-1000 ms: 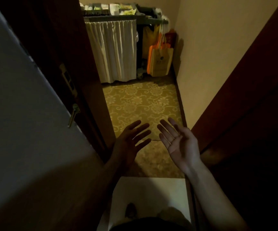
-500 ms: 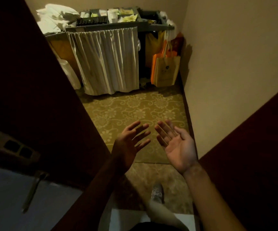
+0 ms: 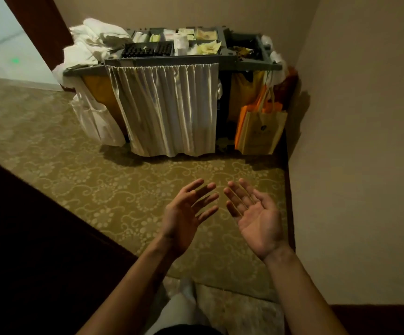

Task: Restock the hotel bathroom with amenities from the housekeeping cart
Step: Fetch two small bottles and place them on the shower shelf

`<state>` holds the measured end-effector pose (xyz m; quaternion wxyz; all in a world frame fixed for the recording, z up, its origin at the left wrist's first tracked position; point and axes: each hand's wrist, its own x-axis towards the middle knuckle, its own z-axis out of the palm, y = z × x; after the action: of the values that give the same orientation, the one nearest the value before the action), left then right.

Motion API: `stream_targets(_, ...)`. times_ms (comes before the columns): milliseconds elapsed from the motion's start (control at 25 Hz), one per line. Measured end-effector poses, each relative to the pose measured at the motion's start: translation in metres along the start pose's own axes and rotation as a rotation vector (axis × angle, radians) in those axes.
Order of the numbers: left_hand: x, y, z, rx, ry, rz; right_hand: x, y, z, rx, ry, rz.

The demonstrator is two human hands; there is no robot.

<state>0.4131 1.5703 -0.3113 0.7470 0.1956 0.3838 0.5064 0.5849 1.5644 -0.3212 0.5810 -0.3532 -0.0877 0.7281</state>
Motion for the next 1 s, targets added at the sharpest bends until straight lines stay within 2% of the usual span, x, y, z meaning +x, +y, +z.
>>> stream_targets(240, 0.146, 0.041, 0.004, -0.027, -0.001, -0.027, 0.142, -0.038, 0.024, 0.009, 0.013, -0.011)
stream_targets(600, 0.357, 0.161, 0.039, -0.026, -0.111, -0.030, 0.321, -0.121, 0.120, -0.011, 0.031, -0.132)
stream_targets(1000, 0.528, 0.227, 0.056, -0.061, -0.013, 0.010, 0.511, -0.189, 0.156, -0.047, 0.006, -0.071)
